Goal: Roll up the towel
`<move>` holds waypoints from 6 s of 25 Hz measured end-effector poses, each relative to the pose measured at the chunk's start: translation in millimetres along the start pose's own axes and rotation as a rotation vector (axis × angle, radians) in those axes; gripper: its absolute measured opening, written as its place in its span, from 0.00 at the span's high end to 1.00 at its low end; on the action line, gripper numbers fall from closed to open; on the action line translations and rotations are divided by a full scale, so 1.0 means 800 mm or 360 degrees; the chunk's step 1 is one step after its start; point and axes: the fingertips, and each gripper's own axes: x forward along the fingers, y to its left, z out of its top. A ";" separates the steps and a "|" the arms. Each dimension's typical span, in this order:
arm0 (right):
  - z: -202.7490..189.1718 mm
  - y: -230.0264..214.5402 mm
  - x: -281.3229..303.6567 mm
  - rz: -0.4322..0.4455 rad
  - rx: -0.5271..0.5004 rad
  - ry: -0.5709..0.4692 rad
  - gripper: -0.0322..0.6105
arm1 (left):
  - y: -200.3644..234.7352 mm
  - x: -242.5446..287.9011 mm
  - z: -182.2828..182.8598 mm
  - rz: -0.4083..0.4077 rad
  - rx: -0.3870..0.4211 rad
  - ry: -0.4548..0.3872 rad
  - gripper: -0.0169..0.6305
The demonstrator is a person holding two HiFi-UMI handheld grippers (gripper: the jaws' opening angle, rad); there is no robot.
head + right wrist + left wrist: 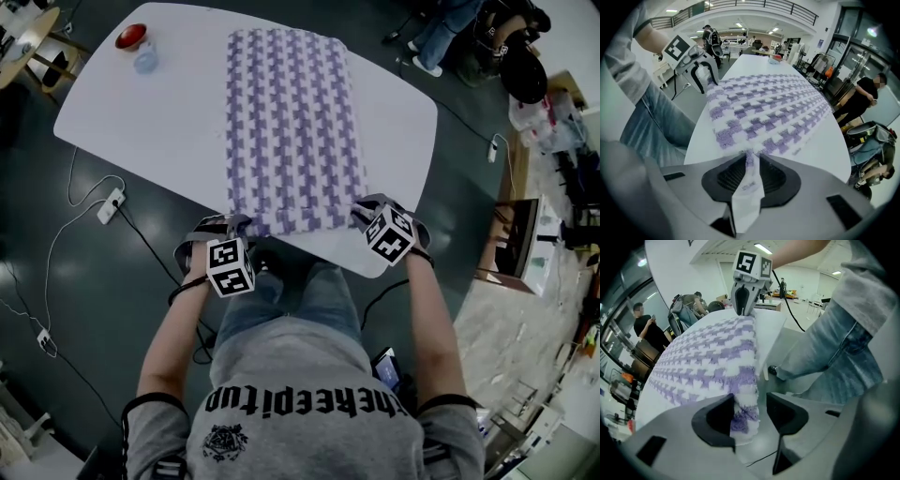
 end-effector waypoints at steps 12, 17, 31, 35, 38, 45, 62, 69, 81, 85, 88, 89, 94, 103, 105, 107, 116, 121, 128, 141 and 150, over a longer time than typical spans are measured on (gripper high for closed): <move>0.009 0.031 -0.046 -0.0030 -0.0132 -0.0174 0.79 | 0.029 0.003 -0.001 0.0013 -0.0059 0.0024 0.72; -0.008 0.011 -0.001 -0.0159 -0.0324 0.0028 0.75 | 0.049 0.001 0.002 -0.0009 -0.0059 0.0019 0.72; -0.017 0.025 0.002 -0.0083 -0.0434 0.0137 0.92 | 0.030 -0.011 0.000 -0.0134 0.0064 0.0032 0.90; -0.012 0.028 -0.006 0.0063 -0.0394 0.0141 0.92 | 0.031 -0.019 -0.001 -0.0287 0.0079 0.0021 0.90; -0.015 0.034 0.000 0.0196 -0.0366 0.0169 0.92 | 0.026 -0.015 -0.004 -0.0383 0.0080 0.0018 0.90; 0.003 0.012 -0.010 0.0223 -0.0303 0.0150 0.92 | 0.032 -0.024 -0.003 -0.0504 -0.0015 -0.0024 0.89; 0.024 -0.080 0.025 0.0071 -0.0205 0.0116 0.92 | 0.127 0.001 0.004 -0.0427 -0.0049 0.0028 0.86; 0.032 -0.084 0.037 0.0070 -0.0075 0.0128 0.92 | 0.146 -0.040 0.008 -0.0107 0.0057 -0.0062 0.72; 0.038 -0.086 0.036 0.0060 0.0084 0.0069 0.92 | 0.093 0.010 0.003 0.0065 -0.0019 -0.0016 0.59; 0.040 -0.086 0.012 0.0004 0.0068 -0.0019 0.89 | 0.101 0.016 0.000 0.0065 0.0005 0.0026 0.59; 0.045 -0.084 -0.010 -0.0044 -0.0005 -0.0101 0.82 | 0.113 0.014 -0.001 0.0066 0.0002 0.0029 0.63; 0.044 -0.079 -0.013 -0.0044 -0.0067 -0.0107 0.79 | 0.116 0.013 0.000 0.0057 -0.0008 0.0025 0.64; 0.027 -0.042 0.002 -0.0089 -0.0478 0.0031 0.66 | 0.118 0.008 0.003 0.0033 -0.0008 0.0028 0.74; 0.036 -0.085 0.021 -0.0143 -0.0519 0.0154 0.88 | 0.137 -0.002 0.005 -0.0046 0.0013 0.0043 0.86; 0.042 -0.089 0.018 -0.0099 -0.0497 0.0144 0.89 | 0.144 -0.007 0.004 -0.0096 0.0002 0.0030 0.87; 0.047 -0.094 0.018 -0.0039 -0.0483 0.0143 0.89 | 0.150 -0.008 0.003 -0.0161 -0.0005 0.0015 0.87; 0.009 -0.019 0.011 0.0313 -0.0367 0.0188 0.89 | 0.075 -0.002 0.001 -0.0467 -0.0026 -0.0040 0.87; 0.025 -0.055 0.025 0.0374 -0.0255 0.0133 0.88 | 0.100 0.009 -0.002 -0.0566 -0.0025 -0.0028 0.85; 0.042 -0.068 0.007 0.0304 -0.0134 0.0046 0.86 | 0.115 -0.011 -0.003 -0.0597 -0.0108 -0.0083 0.82; 0.073 -0.139 0.022 0.0136 -0.0137 0.0049 0.85 | 0.212 -0.011 -0.003 -0.0386 -0.0108 -0.0058 0.82; 0.078 -0.159 0.035 0.0102 -0.0092 0.0107 0.84 | 0.239 -0.058 0.011 -0.0123 0.0036 -0.0125 0.71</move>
